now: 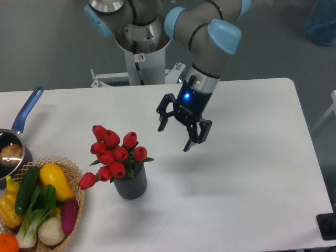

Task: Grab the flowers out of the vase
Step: 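Lower the open gripper around the tulip stems above the vase rim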

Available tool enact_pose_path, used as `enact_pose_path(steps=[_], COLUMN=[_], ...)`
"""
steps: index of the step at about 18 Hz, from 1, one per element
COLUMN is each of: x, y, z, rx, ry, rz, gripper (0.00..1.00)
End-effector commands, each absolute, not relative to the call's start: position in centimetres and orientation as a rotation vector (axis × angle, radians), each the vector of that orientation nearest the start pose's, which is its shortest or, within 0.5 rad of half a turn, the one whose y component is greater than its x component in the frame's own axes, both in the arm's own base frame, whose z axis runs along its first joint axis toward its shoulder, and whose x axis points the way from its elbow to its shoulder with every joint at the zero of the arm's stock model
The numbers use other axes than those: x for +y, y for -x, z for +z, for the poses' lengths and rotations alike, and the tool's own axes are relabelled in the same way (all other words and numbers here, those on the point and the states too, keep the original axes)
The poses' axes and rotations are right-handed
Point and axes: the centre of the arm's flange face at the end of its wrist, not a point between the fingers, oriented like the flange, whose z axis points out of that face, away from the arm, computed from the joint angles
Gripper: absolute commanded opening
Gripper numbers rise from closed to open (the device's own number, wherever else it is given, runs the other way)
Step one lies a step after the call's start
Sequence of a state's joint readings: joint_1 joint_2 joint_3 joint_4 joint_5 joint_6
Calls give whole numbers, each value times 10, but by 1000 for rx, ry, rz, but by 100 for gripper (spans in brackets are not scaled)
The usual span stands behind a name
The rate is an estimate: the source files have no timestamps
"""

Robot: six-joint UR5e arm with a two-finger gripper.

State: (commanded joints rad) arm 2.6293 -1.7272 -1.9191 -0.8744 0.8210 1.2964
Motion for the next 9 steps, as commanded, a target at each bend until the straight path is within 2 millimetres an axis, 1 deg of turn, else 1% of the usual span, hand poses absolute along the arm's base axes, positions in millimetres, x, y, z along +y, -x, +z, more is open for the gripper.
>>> enact_pose_path(steps=[1,3,5,6,8,9], x=[435,439,450,454,468,473], y=[354,354,348,349,345,345], z=[342,340,336,335,333,333], rx=[357,339,359,360,366,366], ry=[2329,2316,2311,2307,2257,2230], rz=[-167,-192,-216,-224,-273,-294], gripper=[100,100,100,100,100,100])
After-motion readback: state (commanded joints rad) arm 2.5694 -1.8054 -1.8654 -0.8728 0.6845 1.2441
